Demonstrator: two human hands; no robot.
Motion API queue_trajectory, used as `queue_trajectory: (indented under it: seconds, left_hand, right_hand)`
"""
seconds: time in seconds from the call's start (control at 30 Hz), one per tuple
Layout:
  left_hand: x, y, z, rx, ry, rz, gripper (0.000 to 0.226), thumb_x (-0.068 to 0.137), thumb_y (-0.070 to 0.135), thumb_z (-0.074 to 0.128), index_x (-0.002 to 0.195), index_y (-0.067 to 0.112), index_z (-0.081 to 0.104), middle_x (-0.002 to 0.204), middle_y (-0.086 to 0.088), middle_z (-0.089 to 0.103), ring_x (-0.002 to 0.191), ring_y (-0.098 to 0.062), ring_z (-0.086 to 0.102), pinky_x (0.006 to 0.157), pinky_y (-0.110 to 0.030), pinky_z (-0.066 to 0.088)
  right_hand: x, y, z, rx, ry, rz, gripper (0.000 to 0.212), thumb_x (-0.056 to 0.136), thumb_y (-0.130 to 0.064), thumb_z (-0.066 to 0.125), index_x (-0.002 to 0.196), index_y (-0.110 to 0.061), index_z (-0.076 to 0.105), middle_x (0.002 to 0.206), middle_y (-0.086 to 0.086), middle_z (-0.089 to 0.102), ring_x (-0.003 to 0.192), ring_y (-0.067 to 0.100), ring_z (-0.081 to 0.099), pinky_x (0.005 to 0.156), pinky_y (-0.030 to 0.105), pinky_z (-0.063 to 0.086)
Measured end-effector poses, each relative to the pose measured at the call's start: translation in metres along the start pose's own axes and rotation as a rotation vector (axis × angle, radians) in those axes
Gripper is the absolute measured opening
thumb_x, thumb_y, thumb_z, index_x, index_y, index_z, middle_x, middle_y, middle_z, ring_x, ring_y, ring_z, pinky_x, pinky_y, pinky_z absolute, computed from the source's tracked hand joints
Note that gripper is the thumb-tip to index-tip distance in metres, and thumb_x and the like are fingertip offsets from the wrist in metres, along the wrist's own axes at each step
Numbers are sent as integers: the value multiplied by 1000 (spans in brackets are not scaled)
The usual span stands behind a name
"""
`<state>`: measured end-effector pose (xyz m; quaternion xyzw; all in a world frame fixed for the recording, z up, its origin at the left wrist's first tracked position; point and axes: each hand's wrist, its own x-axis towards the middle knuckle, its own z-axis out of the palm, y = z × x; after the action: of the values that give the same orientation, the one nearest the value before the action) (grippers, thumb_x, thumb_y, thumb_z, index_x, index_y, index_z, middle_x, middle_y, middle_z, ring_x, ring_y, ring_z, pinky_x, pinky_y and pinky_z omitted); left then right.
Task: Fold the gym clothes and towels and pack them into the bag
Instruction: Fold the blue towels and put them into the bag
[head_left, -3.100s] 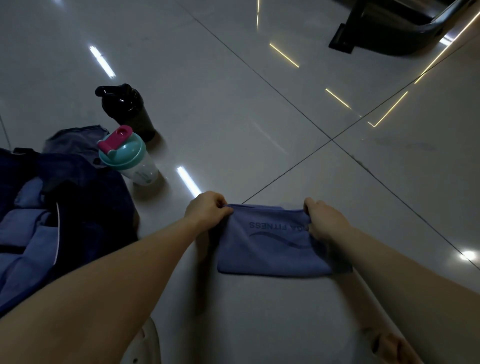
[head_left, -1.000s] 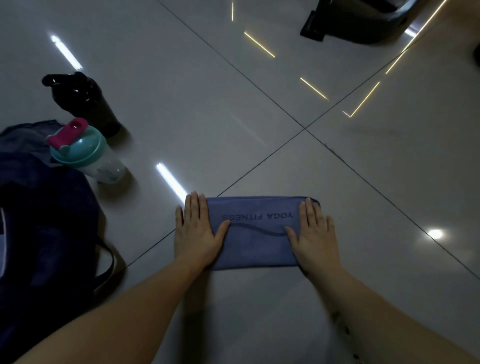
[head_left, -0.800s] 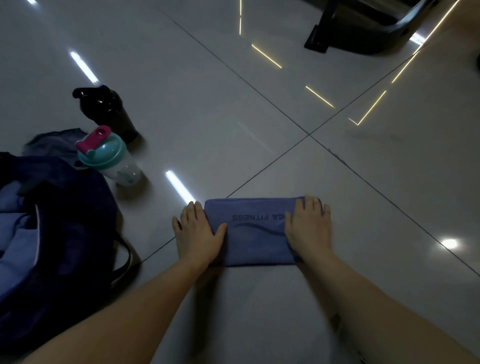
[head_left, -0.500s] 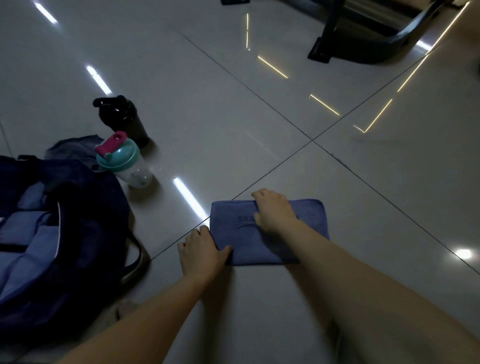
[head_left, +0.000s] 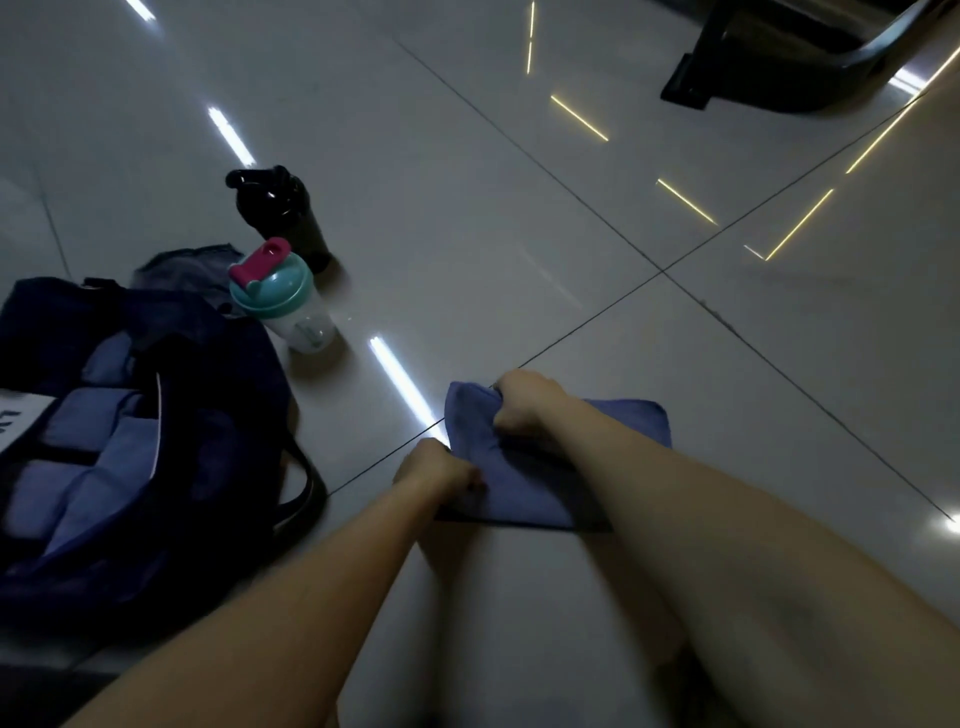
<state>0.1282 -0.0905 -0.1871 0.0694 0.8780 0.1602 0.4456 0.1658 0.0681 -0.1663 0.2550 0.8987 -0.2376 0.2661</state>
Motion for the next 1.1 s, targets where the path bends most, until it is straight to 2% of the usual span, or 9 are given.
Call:
queue_trajectory:
  seconds: [0.1,0.2,0.3,0.5,0.67,0.77,0.9,1.03,1.1]
  left_hand:
    - [-5,8,-26,-73,7,9,23,77,13,78,80,10,55,78,-12,64,73,-27,66,66,-34,58]
    - [-9,12,-56,-190,-20,82,26,78,6,80,97,5,62,91,-19,71,82,-30,73,71,-39,63]
    - [-19,25,-84,-220,-1,239,35,77,4,81,108,2,64,96,-18,74,83,-26,74,68,-34,62]
    - [-68,77,-142,-215,218,543,25,73,3,80,96,3,72,84,-16,70,75,-25,65,75,-42,60]
    - [-112,97,-168,-453,309,807,24,76,-7,75,99,-4,68,81,-10,64,72,-15,60,57,-15,49]
    - [-120,93,-165,-517,320,903,32,65,1,77,91,-9,61,75,-10,59,65,-13,55,56,-18,46]
    - [-105,63,-135,-448,236,878,24,69,-8,78,81,0,59,70,-6,57,69,-15,54,63,-24,49]
    - [-84,9,-86,-100,163,775,27,61,15,82,75,10,60,65,7,61,61,-4,52,62,-28,45]
    - [-73,-17,-63,99,108,717,32,59,24,80,80,8,61,72,-1,63,66,-10,53,65,-34,47]
  right_hand:
    - [-5,6,-20,262,-16,31,19,72,-19,66,87,-8,60,82,12,67,80,30,68,67,35,53]
    - [-19,17,-47,403,6,9,22,71,-13,70,88,-2,63,79,12,66,76,29,67,62,34,51]
    - [-39,24,-74,512,19,-7,27,76,-18,81,93,-4,66,85,11,67,81,29,66,68,38,54]
    - [-84,26,-128,835,226,-53,26,79,-10,80,102,-2,70,99,14,72,89,26,68,74,35,54]
    - [-119,20,-160,1014,440,-294,32,78,5,71,107,-10,72,105,9,73,99,22,69,81,31,57]
    - [-133,18,-162,1028,498,-392,34,81,10,64,108,-8,71,103,10,73,96,18,70,78,24,58]
    - [-134,23,-126,889,470,-291,22,77,12,64,96,2,70,82,13,70,78,18,68,71,28,57]
    - [-129,37,-50,729,256,-178,12,70,7,71,74,0,62,67,9,57,66,19,58,65,36,49]
    - [-125,46,-10,623,131,-124,20,70,3,75,70,-7,59,67,8,55,67,21,59,65,40,53]
